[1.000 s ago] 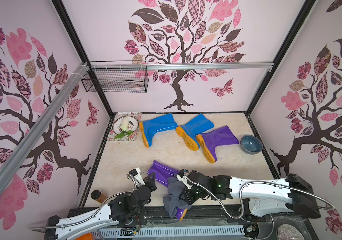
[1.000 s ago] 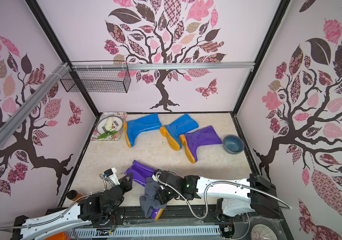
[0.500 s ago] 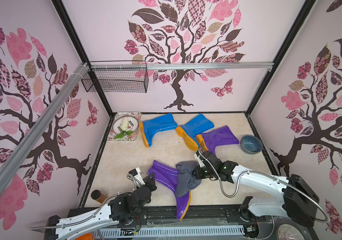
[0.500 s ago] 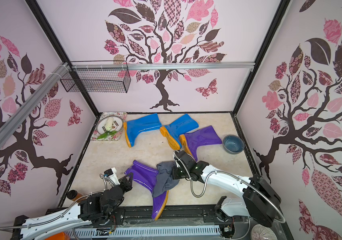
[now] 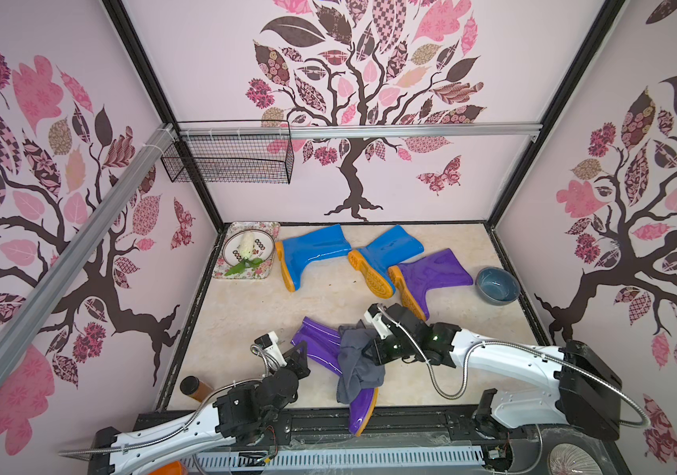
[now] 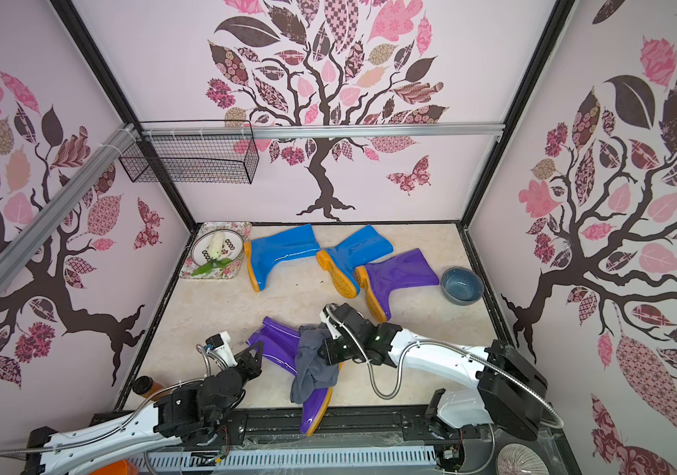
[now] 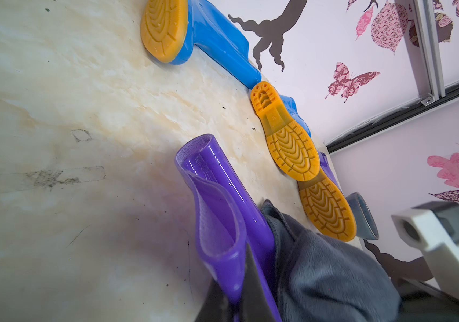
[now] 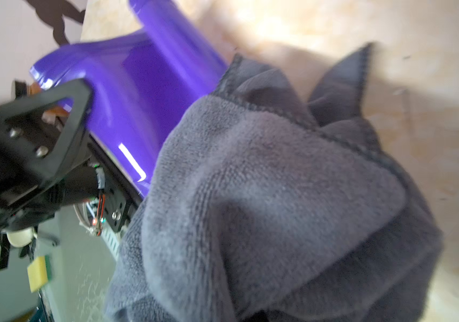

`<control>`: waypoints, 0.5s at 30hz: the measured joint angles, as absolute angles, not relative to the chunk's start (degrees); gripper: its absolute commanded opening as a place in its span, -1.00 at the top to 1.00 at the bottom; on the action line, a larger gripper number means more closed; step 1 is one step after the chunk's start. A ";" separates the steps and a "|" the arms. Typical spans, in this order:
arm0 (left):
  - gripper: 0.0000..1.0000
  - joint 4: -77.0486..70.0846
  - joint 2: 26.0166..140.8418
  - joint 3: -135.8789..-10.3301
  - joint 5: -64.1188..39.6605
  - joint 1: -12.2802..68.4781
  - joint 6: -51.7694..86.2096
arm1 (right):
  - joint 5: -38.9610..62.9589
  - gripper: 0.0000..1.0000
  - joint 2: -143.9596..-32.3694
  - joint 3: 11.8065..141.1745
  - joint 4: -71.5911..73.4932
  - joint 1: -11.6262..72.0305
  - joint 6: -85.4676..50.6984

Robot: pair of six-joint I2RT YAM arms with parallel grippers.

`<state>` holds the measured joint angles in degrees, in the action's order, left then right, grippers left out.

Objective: Wipe the rubber boots with a cloth
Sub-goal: Wipe the dirt off the rubber boot.

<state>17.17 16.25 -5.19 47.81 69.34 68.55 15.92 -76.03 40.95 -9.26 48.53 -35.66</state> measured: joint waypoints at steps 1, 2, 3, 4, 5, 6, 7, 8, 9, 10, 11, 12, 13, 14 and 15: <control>1.00 17.17 16.25 -5.19 47.79 69.34 68.55 | 16.27 1.00 -76.47 40.07 -9.19 45.32 -35.62; 1.00 17.17 16.25 -5.21 47.81 69.34 68.58 | 15.75 1.00 -77.08 39.75 -9.52 42.85 -35.35; 1.00 17.19 16.25 -5.19 47.79 69.34 68.58 | 14.92 1.00 -78.00 39.77 -10.04 41.06 -34.81; 1.00 17.19 16.25 -5.21 47.81 69.34 68.58 | 14.33 1.00 -78.76 39.88 -10.20 40.51 -34.30; 1.00 17.19 16.27 -5.19 47.81 69.34 68.58 | 13.78 1.00 -79.81 40.25 -10.57 40.45 -33.61; 1.00 17.15 16.27 -5.19 47.81 69.34 68.55 | 13.54 1.00 -81.32 41.04 -11.09 40.69 -32.86; 1.00 17.10 16.32 -5.19 47.81 69.34 68.55 | 13.41 1.00 -82.54 41.76 -11.42 40.82 -32.36; 1.00 17.10 16.36 -5.19 47.81 69.34 68.55 | 13.54 1.00 -84.49 43.00 -12.19 40.93 -31.59; 1.00 17.10 16.43 -5.19 47.83 69.34 68.55 | 14.00 1.00 -86.28 44.36 -12.38 41.25 -31.14; 1.00 17.08 16.51 -5.19 47.83 69.34 68.58 | 14.44 1.00 -87.57 45.41 -12.27 41.41 -30.94; 1.00 17.08 16.73 -5.19 47.86 69.34 68.58 | 14.92 1.00 -88.95 46.57 -11.99 41.67 -30.76; 1.00 17.04 16.99 -5.19 47.88 69.34 68.60 | 15.20 1.00 -90.17 47.83 -11.92 42.22 -30.55; 1.00 17.02 17.23 -5.19 47.90 69.34 68.55 | 15.49 1.00 -91.72 49.78 -12.19 43.00 -30.26; 1.00 16.95 17.56 -5.19 47.97 69.34 68.53 | 15.97 1.00 -93.89 52.56 -12.47 43.97 -29.91; 1.00 16.82 17.87 -5.19 48.01 69.34 68.51 | 16.53 1.00 -96.51 56.12 -12.99 45.06 -29.54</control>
